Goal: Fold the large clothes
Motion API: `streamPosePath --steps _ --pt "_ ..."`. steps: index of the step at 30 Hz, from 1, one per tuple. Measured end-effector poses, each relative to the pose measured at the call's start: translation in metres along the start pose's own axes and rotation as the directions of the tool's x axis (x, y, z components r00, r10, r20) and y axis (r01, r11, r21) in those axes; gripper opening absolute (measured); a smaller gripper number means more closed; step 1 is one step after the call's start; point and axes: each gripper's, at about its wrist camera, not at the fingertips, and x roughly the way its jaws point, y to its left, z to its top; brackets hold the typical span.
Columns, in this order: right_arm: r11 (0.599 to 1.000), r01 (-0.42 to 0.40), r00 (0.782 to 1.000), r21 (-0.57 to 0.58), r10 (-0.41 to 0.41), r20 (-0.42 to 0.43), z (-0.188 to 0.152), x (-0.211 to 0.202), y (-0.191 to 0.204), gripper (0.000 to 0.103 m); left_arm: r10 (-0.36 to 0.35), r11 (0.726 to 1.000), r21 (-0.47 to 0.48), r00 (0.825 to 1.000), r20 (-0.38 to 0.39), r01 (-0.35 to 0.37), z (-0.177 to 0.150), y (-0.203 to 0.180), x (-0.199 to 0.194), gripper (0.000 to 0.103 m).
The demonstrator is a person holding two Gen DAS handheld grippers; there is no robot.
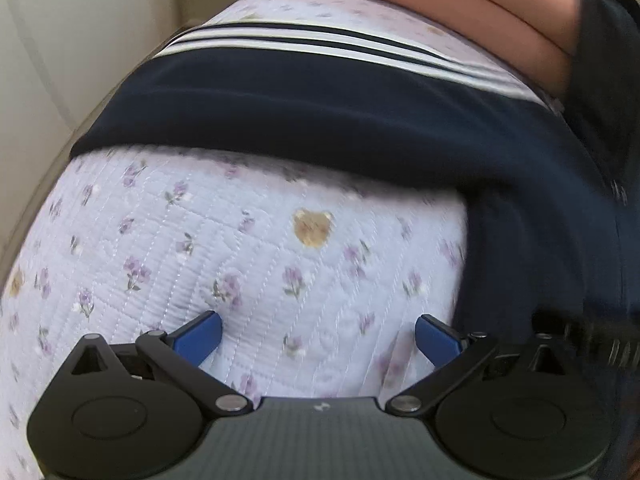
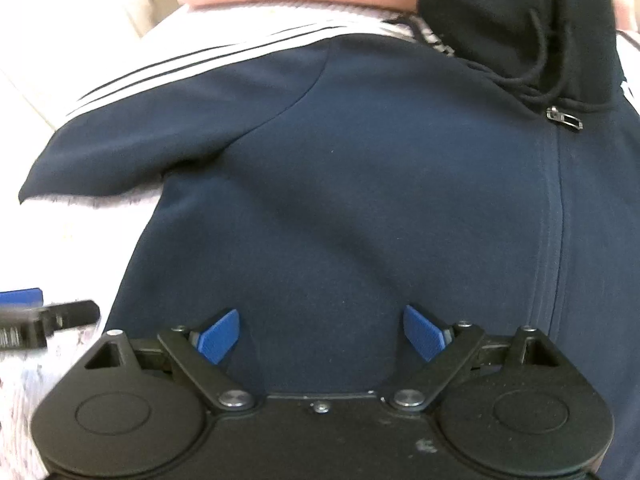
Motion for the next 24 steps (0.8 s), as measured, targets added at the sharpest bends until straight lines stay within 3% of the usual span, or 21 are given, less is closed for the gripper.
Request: streamPosePath --steps 2,3,5,6,9,11,14,20,24 --pt "1.0 0.018 1.0 0.0 -0.018 0.018 -0.002 -0.001 0.004 0.103 -0.045 0.995 -0.086 0.999 0.02 0.047 0.004 0.01 -0.005 0.103" --pt "1.0 0.022 1.0 0.001 -0.022 0.007 0.002 -0.002 0.004 0.103 -0.079 0.99 -0.114 0.996 0.05 0.084 0.005 0.016 -0.009 0.096" --pt "1.0 0.005 1.0 0.02 -0.005 -0.008 0.016 -0.005 0.005 0.103 -0.154 0.972 -0.148 0.972 0.175 0.181 0.005 0.034 -0.022 0.082" --pt "0.999 -0.013 1.0 0.037 0.013 0.011 0.024 -0.006 0.004 0.103 -0.184 0.959 -0.171 0.955 0.234 0.227 0.008 0.048 -0.026 0.085" --pt "0.995 -0.054 0.993 0.082 0.045 0.108 0.054 -0.01 0.005 0.103 -0.194 0.915 -0.296 0.943 0.269 0.273 0.021 0.087 -0.011 0.087" --pt "0.993 -0.078 0.99 0.085 0.068 0.122 0.073 -0.003 0.011 0.103 -0.227 0.862 -0.351 0.899 0.375 0.365 0.024 0.111 -0.008 0.088" --pt "0.993 -0.084 0.987 0.08 0.072 0.143 0.096 0.011 0.024 0.103 -0.165 0.861 -0.375 0.886 0.433 0.343 0.033 0.12 -0.001 0.085" --pt "0.991 -0.047 0.981 0.124 0.022 0.195 0.145 0.039 0.036 0.103 -0.089 0.814 -0.467 0.869 0.486 0.345 0.059 0.154 0.012 0.086" --pt "0.986 -0.03 0.982 0.164 -0.001 0.187 0.185 0.062 0.035 0.103 -0.013 0.817 -0.496 0.868 0.496 0.296 0.08 0.161 0.022 0.085"
